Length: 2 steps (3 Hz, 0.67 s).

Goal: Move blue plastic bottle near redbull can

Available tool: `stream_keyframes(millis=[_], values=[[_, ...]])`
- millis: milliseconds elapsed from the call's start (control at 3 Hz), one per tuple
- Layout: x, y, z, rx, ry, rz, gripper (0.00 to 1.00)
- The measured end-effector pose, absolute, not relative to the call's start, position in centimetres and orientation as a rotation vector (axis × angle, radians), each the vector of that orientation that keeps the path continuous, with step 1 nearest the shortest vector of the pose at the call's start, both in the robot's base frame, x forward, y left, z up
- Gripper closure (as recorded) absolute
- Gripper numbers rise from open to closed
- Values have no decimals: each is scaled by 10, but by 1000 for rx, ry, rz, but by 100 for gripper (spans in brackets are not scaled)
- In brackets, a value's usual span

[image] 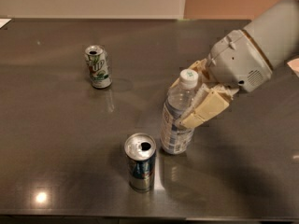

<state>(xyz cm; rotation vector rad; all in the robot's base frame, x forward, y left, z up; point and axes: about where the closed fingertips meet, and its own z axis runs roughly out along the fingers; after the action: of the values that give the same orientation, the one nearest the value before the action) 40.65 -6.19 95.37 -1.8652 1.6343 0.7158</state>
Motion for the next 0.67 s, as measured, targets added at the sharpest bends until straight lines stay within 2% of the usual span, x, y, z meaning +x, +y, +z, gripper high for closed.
stream_keyframes(millis=[333, 667], values=[[391, -58, 942, -1899, 1603, 732, 100], [378, -53, 932, -1935, 1581, 740, 84]])
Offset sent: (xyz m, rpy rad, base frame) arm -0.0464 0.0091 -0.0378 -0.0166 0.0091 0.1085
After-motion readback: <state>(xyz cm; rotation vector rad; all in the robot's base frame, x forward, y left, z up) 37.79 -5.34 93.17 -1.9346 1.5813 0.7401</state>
